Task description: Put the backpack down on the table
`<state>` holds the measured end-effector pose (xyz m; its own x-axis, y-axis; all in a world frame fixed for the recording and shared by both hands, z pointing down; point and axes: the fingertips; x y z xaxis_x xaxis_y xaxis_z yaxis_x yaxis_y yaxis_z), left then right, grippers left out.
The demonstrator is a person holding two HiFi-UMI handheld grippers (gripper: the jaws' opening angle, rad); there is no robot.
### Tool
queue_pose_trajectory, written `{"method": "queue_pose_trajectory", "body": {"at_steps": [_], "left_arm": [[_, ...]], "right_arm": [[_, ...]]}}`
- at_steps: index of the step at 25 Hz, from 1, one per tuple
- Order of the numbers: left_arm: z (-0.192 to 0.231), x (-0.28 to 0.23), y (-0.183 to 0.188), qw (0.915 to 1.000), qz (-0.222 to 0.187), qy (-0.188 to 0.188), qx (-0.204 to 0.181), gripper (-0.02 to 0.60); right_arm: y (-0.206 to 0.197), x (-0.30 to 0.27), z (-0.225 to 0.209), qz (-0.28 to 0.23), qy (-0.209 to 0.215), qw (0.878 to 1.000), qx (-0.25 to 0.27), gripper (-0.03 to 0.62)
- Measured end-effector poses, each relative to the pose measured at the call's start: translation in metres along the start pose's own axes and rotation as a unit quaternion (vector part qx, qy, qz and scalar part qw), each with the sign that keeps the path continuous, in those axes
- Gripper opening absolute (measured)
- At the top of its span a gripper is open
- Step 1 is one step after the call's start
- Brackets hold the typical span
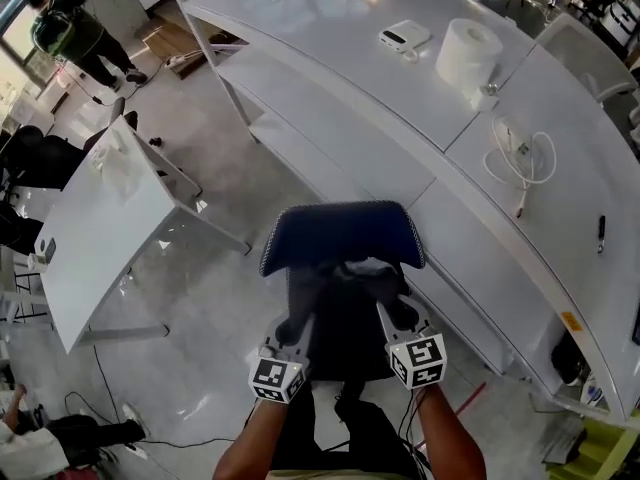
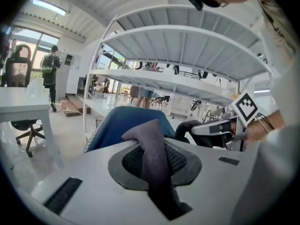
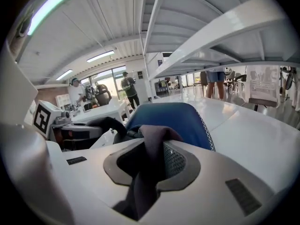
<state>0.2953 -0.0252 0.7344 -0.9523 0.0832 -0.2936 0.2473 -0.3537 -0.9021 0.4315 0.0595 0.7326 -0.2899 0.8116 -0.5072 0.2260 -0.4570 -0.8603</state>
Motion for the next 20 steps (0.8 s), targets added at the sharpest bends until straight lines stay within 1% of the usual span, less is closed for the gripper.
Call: {"method": "queue_pose_trajectory", "body": {"at_steps": [2,4,8,11,13,15,17,20], "left_arm": [[-0.013,0.019,0.021,0.9998,-0.016,0.003,-0.009,0.064],[-0.024,0.039,0.036,0.9996,-0.024,0.008,-0.015,0.063],[-0.047,0.085,0.047,0.9993,-0.031,0.019,-0.011,0.061],[-0.058,0.122,0.053,0.9984,-0.042,0.038,-0.002,0.061],[-0.059,0.142,0.062,0.9968,-0.058,0.054,0.008,0.061],[-0.055,0.159,0.076,0.9946,-0.076,0.070,0.009,0.061],[-0.047,0.177,0.096,0.9915,-0.099,0.084,0.002,0.061],[-0.031,0.206,0.132,0.9848,-0.135,0.108,-0.018,0.061]], "right_arm": [[0.014,0.023,0.013,-0.005,0.007,1.000,0.006,0.098],[0.021,0.047,0.028,-0.008,0.017,1.000,0.015,0.097],[0.031,0.090,0.062,-0.012,0.037,0.998,0.042,0.095],[0.044,0.109,0.088,-0.018,0.059,0.996,0.071,0.095],[0.057,0.117,0.103,-0.024,0.076,0.993,0.085,0.095],[0.073,0.121,0.120,-0.035,0.090,0.991,0.093,0.095],[0.093,0.123,0.138,-0.051,0.104,0.989,0.097,0.095],[0.131,0.121,0.168,-0.079,0.127,0.984,0.102,0.095]]}}
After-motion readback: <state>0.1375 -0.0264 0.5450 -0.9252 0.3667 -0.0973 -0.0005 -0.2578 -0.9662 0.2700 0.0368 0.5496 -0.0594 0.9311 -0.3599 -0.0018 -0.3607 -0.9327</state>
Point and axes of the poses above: the fingertips, and each gripper's own axes: x backward along the fingers, z to its left, y out of its top, and after that the axes turned 11 degrees about -y, right-handed
